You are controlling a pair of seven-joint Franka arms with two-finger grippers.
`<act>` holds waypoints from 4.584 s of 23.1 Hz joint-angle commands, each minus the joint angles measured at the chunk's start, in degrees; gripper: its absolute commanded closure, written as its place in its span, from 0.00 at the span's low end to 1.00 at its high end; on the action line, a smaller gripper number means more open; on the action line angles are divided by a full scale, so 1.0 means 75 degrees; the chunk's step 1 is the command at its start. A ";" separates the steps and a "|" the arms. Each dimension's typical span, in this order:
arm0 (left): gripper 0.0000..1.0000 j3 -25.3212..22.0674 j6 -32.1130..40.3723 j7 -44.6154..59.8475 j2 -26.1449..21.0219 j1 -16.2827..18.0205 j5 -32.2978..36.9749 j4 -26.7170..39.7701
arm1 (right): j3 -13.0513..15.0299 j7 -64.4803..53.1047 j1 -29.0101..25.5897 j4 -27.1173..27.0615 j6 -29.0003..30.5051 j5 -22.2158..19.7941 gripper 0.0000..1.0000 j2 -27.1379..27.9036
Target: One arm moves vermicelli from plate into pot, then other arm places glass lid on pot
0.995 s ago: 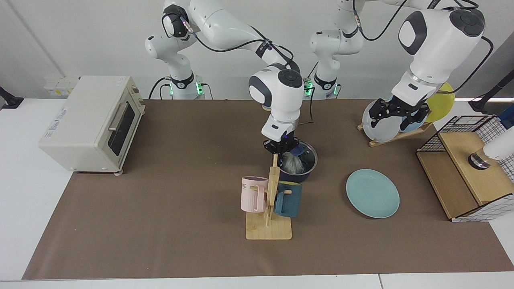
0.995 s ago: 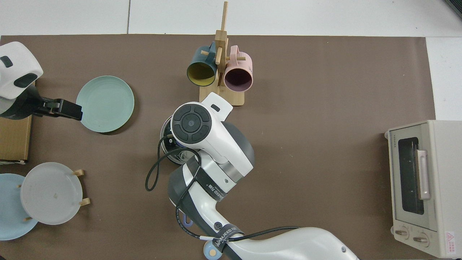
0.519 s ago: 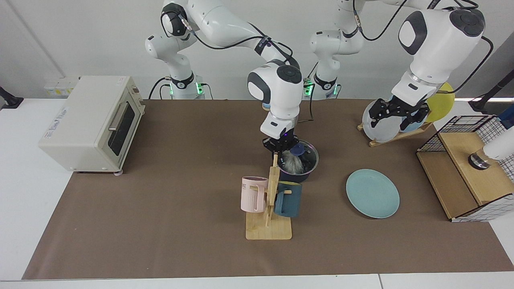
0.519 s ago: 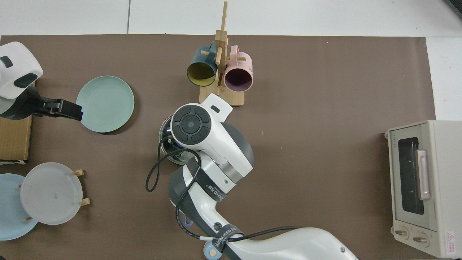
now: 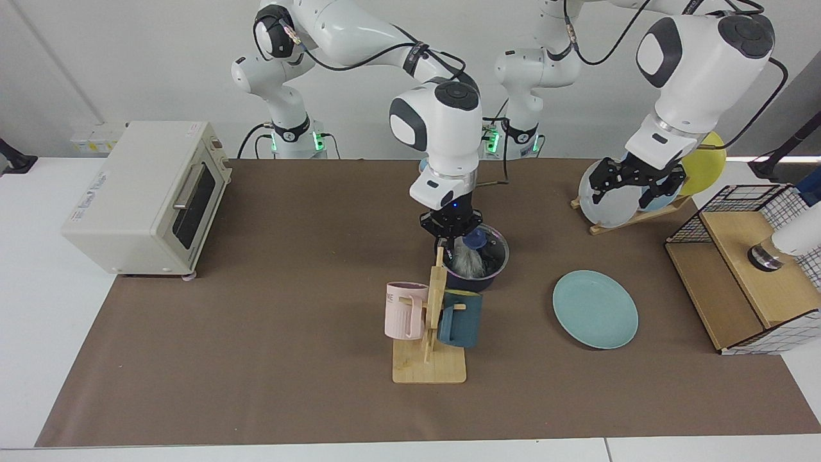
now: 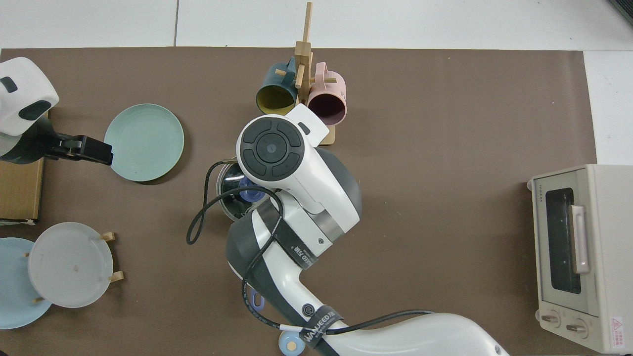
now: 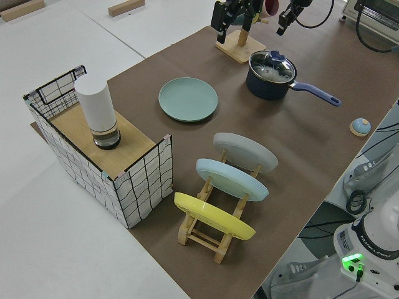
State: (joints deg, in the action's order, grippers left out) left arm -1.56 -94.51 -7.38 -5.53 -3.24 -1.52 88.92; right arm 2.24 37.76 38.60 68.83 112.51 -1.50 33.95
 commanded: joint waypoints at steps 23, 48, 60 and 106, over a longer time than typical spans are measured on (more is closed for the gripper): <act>0.00 -0.0120 0.0062 -0.0141 0.0187 0.0045 -0.0102 0.0155 | -0.0065 0.0474 0.0526 -0.1525 0.0514 0.0047 1.00 0.1497; 0.00 -0.0120 0.0144 -0.0059 0.0199 0.0033 -0.0114 0.0155 | -0.0287 0.1306 0.0561 -0.1689 0.1053 0.0844 1.00 0.1591; 0.00 -0.0108 0.0203 -0.0059 0.0257 0.0010 -0.0114 0.0155 | -0.0287 0.1072 0.0666 -0.1443 0.1194 0.0739 1.00 0.1696; 0.00 -0.0073 0.0437 -0.0059 0.0328 0.0021 -0.0114 0.0097 | -0.0158 0.0147 -0.0809 0.1271 0.0162 0.0727 1.00 -0.1711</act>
State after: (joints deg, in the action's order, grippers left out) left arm -2.18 -91.91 -7.39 -4.36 -3.16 -1.52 88.94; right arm 1.43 43.57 34.79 62.79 112.10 3.63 30.98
